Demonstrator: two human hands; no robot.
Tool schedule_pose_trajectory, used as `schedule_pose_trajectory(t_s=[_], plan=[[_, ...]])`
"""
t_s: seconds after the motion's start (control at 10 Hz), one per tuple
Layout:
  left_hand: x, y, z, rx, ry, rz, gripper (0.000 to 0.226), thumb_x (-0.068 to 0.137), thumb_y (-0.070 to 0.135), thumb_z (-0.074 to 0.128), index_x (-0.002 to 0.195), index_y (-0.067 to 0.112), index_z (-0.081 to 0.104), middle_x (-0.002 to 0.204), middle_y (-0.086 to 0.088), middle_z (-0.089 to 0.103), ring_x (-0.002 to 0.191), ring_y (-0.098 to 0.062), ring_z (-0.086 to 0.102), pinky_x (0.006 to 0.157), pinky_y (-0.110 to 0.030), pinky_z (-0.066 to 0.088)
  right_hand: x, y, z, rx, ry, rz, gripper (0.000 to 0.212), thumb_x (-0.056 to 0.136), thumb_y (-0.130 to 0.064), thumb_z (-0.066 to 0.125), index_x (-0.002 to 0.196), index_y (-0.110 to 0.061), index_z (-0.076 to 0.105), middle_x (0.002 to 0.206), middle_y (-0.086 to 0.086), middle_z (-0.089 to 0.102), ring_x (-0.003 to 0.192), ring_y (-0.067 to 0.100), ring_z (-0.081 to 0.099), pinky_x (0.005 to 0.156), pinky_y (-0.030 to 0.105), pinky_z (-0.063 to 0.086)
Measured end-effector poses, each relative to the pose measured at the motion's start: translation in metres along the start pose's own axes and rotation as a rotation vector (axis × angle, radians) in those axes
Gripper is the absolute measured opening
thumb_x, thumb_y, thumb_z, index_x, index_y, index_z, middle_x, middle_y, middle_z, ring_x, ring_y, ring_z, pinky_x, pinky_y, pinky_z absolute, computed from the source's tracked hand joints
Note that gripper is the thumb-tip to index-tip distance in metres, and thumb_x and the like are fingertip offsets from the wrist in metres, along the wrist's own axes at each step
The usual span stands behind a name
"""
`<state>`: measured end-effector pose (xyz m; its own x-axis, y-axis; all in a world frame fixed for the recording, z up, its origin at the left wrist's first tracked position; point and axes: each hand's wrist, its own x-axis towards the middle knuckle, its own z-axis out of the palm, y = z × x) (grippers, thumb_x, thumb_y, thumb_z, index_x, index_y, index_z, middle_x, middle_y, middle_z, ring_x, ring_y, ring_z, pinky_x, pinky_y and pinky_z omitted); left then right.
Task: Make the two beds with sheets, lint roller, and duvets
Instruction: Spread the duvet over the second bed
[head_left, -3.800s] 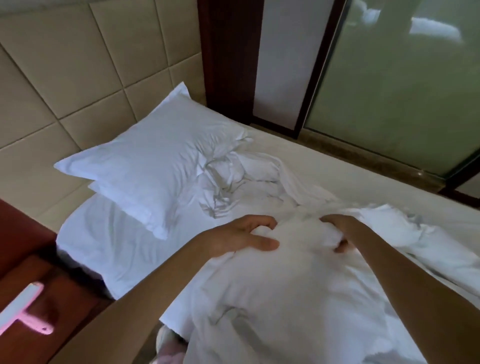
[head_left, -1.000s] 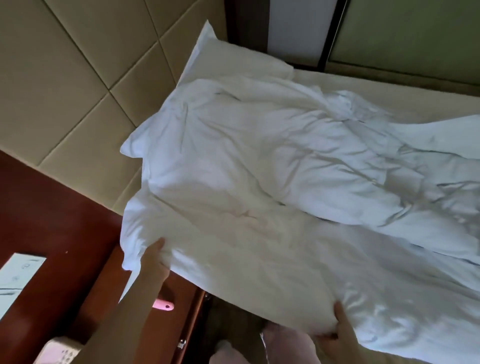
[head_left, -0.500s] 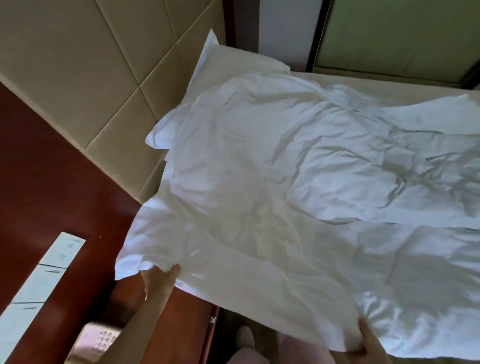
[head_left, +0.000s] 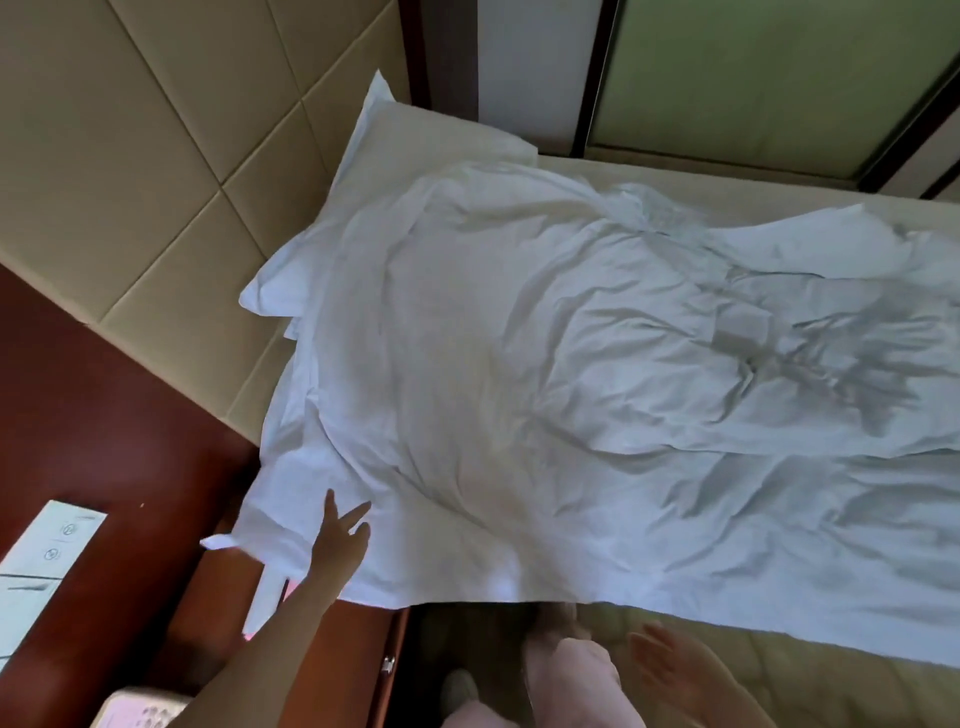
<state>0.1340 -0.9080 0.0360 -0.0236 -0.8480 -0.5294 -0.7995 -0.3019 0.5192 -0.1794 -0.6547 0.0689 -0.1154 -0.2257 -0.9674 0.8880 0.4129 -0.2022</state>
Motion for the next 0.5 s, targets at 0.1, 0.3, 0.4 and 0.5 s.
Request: schedule_pose_trajectory(t_s=[0.1,0.3,0.4,0.5], plan=[[0.01,0.02,0.005,0.008,-0.047,-0.053,0.04,0.096,0.012,0.046,0.135,0.018,0.049,0.157,0.001,0.022,0.109,-0.02,0.056,0.08,-0.016,0.045,0.0,-0.033,0.007,-0.038,0.009,-0.01,0.023,0.098,-0.005,0.038,0.083,0.005,0.053,0.05,0.019,0.063,0.037,0.027,0.061,0.027,0.031,0.044],[0.02,0.046,0.03,-0.035,-0.105,-0.175,0.032,0.096,0.008,0.044,0.123,0.011,0.06,0.128,-0.012,0.059,0.116,-0.027,0.056,0.095,-0.029,0.042,0.046,-0.116,-0.008,-0.14,0.046,0.038,0.02,0.101,-0.01,0.038,0.107,0.001,0.052,0.102,0.017,0.053,0.088,0.035,0.052,0.043,0.041,0.049],[0.023,0.057,0.047,-0.145,-0.108,-0.244,0.029,0.095,0.001,0.044,0.116,0.006,0.063,0.123,-0.019,0.06,0.111,-0.033,0.058,0.097,-0.039,0.044,0.057,-0.165,0.0,-0.225,0.097,0.071,0.029,0.104,-0.015,0.029,0.111,0.004,0.051,0.121,0.019,0.05,0.135,0.032,0.035,0.062,0.041,0.034],[0.013,0.069,0.06,-0.234,-0.133,-0.3,0.029,0.093,-0.002,0.045,0.113,0.008,0.065,0.103,-0.012,0.064,0.085,-0.023,0.061,0.063,-0.022,0.05,0.067,-0.192,0.013,-0.342,0.102,0.074,0.028,0.102,-0.012,0.035,0.12,0.0,0.052,0.136,0.02,0.043,0.124,0.036,0.044,0.063,0.041,0.035]])
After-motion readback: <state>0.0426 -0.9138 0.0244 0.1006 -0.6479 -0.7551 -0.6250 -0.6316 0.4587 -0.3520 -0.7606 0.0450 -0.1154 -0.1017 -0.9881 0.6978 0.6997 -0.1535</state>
